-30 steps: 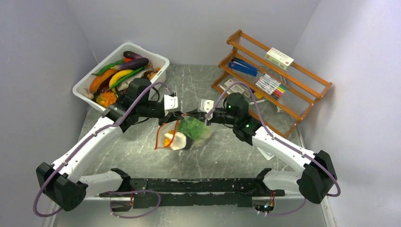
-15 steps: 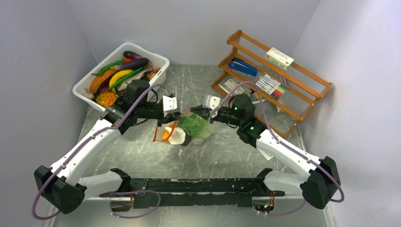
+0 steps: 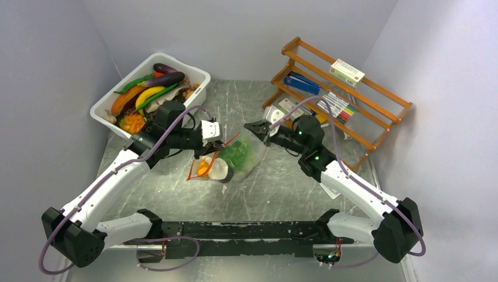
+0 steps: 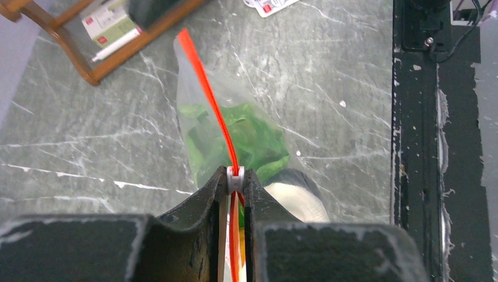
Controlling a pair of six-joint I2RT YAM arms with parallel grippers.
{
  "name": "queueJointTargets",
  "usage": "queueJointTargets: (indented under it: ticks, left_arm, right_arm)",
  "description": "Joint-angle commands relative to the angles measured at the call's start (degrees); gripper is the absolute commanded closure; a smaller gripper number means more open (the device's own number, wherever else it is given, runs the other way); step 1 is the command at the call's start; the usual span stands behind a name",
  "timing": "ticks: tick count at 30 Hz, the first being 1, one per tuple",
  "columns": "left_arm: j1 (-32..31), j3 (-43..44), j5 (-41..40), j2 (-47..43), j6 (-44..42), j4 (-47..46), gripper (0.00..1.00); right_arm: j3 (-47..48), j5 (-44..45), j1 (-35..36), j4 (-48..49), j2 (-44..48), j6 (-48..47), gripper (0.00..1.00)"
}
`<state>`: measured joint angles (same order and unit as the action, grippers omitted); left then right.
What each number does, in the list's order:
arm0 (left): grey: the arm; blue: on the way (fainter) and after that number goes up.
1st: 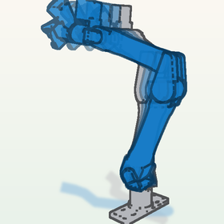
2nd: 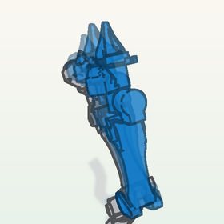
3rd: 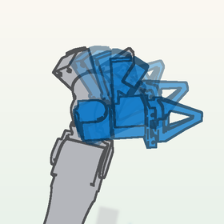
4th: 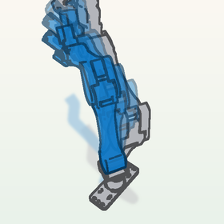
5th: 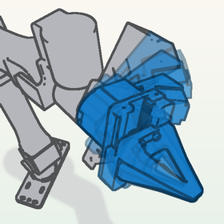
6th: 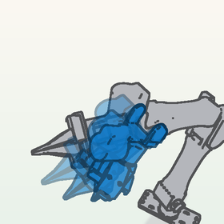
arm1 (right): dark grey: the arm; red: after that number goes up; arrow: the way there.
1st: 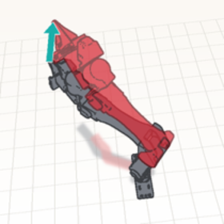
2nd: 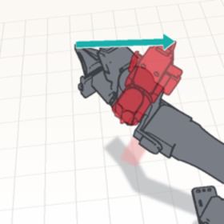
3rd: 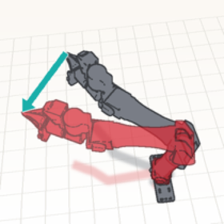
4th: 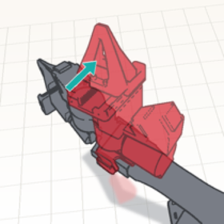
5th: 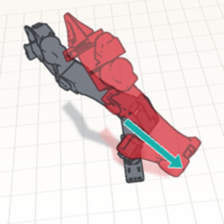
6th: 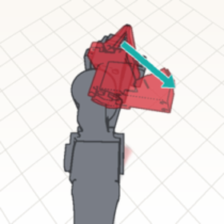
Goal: Place the food in the zip-top bag and seal the zipper
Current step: Zip the zipper food storage bag at the center of the board.
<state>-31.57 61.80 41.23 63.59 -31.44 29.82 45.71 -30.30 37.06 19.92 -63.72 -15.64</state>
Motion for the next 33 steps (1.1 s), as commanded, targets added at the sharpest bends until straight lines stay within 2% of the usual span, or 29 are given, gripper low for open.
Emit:
queueJointTargets:
  ticks: [1,6,9,10,12,14,18,19,20,21,23,28,30,31,32,33]
  left_arm:
    - [0.4,-0.9,0.0,-1.1,0.4,3.4,0.93]
    - [0.5,-1.2,0.3,-1.2,0.5,3.3,0.93]
    - [0.6,-1.1,0.5,-1.0,0.6,2.7,0.93]
    - [0.5,-0.9,0.6,-0.8,0.5,2.7,0.93]
    - [0.5,-0.3,0.9,-0.5,0.4,2.9,0.93]
    - [0.5,0.1,0.9,-0.2,0.1,3.0,0.93]
    - [0.5,0.0,1.0,-0.1,0.1,2.1,0.93]
    - [0.5,0.1,1.2,0.0,0.1,2.1,0.93]
    - [0.5,0.2,1.4,0.0,0.0,2.2,0.93]
    - [0.5,0.2,1.4,0.0,0.0,2.3,0.93]
    - [0.5,0.3,1.3,-0.1,-0.1,2.1,0.93]
    - [0.6,1.0,1.8,0.2,-0.4,1.8,0.93]
    - [0.6,1.1,2.3,0.3,-0.2,1.3,0.93]
    - [0.6,1.2,2.4,0.3,-0.1,1.0,0.93]
    - [0.6,1.3,2.7,0.4,-0.1,0.9,0.93]
    - [0.5,1.5,2.9,0.5,-0.1,0.8,0.93]
  right_arm:
    - [-0.7,6.3,-2.8,5.5,1.5,2.0,1.0]
    - [-1.4,5.7,-4.2,6.1,1.5,3.2,1.0]
    - [0.1,-2.1,-4.2,3.0,1.1,0.7,1.0]
    - [1.4,-6.1,-4.3,0.1,0.6,-1.0,0.96]
    - [5.3,-10.9,-4.3,-8.7,-0.5,-6.0,0.73]
    - [8.7,-14.0,-4.3,-16.3,-1.4,-11.7,0.57]
    - [10.3,-20.3,-4.2,-25.4,-0.8,-22.3,0.45]
    - [10.4,-21.7,-4.2,-26.0,-0.8,-23.8,0.33]
    - [10.6,-23.1,-4.1,-26.3,-1.0,-24.8,0.16]
    - [11.0,-24.1,-4.1,-26.4,-1.6,-25.3,0.06]
    - [11.3,-24.7,-3.5,-26.7,-3.2,-26.0,0.07]
    - [14.4,-24.4,-1.1,-26.1,-7.2,-27.6,0.17]
    - [15.3,-23.7,-0.1,-25.7,-8.7,-27.2,0.29]
    - [15.6,-23.3,0.6,-25.4,-9.5,-27.1,0.41]
    - [15.8,-23.0,1.2,-25.3,-10.2,-27.3,0.46]
    - [16.0,-22.6,1.6,-25.4,-10.8,-27.6,0.47]
